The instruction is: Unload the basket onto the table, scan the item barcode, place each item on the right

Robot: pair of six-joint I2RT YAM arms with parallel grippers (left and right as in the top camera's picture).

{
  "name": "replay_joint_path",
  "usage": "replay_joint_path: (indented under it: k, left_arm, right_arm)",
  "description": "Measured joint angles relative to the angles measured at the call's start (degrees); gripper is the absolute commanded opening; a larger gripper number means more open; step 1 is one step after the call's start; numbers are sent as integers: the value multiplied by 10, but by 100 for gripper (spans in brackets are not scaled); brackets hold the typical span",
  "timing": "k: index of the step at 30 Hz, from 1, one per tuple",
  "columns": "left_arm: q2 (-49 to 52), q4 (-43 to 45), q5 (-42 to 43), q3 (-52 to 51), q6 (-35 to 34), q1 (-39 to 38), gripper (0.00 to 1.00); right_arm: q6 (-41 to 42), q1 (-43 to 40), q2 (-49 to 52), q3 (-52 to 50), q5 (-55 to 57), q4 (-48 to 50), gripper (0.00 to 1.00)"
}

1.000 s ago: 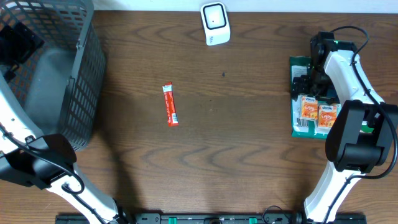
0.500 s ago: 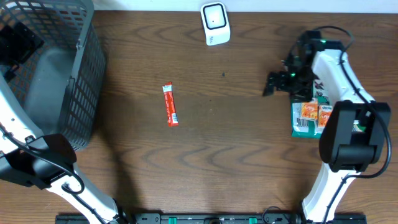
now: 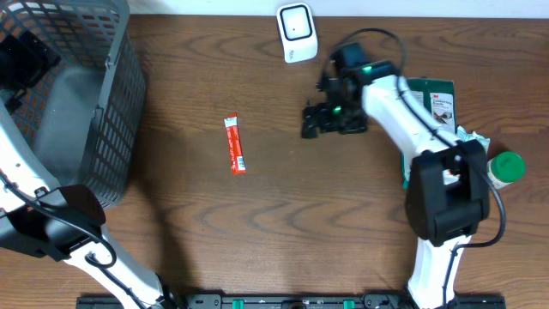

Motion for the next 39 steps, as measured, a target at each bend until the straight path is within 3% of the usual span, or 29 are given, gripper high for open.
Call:
replay_joint_path:
  k: [9,19,29,34,39]
  left_arm:
    - [0,0,0,0,0,0,98]
    - [0,0,0,0,0,0,98]
    - [0,0,0,0,0,0,98]
    - [0,0,0,0,0,0,98]
    - [0,0,0,0,0,0,98]
  right_arm:
    - [1,110,0,0,9,79,99]
    - [31,226,0,0,116,182,99]
    - [89,264,52,-2,199,260,99]
    - [95,261,74,-3,209,314,76]
    - [107,261,94,-3,213,353,77]
